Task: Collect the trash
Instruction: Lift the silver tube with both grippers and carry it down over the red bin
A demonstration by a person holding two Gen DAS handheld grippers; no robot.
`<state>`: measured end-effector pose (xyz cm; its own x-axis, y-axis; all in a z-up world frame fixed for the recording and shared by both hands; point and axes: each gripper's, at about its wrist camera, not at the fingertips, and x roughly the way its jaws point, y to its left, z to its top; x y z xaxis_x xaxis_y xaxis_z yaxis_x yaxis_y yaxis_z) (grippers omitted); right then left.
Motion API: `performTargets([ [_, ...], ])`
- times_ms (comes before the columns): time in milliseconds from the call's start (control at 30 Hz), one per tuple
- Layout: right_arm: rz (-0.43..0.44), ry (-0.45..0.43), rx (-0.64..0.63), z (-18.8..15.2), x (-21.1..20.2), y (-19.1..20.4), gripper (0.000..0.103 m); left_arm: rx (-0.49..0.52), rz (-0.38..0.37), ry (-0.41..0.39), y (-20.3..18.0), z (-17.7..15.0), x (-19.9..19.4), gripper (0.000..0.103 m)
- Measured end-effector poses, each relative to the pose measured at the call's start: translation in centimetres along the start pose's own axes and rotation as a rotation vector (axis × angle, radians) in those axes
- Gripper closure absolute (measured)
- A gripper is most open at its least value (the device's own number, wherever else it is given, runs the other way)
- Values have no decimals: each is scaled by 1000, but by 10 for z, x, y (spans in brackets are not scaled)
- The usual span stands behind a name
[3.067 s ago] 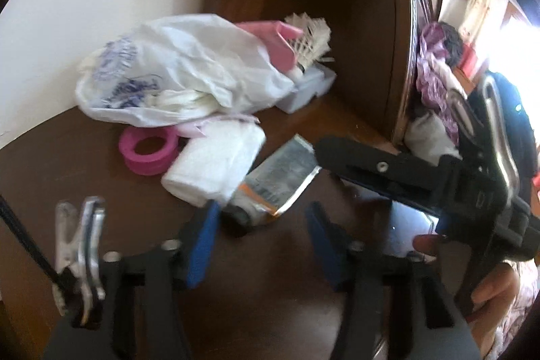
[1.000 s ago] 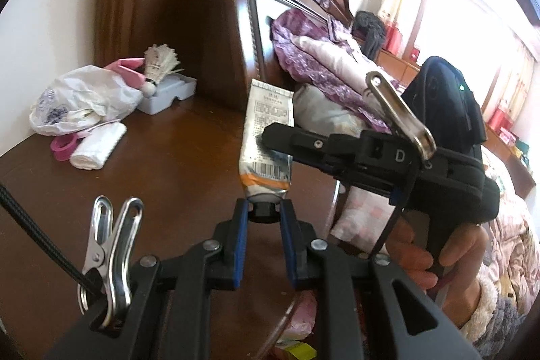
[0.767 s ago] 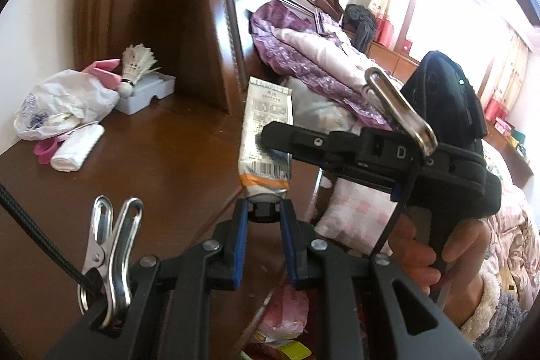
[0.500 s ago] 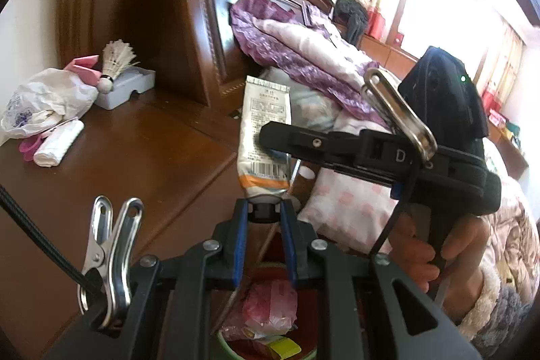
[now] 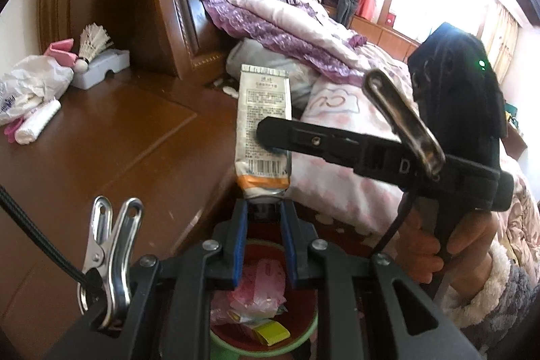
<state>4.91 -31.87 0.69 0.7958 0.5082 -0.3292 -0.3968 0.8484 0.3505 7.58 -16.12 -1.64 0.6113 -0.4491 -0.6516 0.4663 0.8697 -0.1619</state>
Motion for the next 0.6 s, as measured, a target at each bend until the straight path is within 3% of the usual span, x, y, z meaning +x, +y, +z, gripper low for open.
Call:
performTargets([
  [333,-48,77,-83,-32,-5,-6,90,-18,-15,68,-11,-30,15,83],
  [600,-44,156,-65,-56,11,-11,90,-50,6,119,-9,-57,26,83],
])
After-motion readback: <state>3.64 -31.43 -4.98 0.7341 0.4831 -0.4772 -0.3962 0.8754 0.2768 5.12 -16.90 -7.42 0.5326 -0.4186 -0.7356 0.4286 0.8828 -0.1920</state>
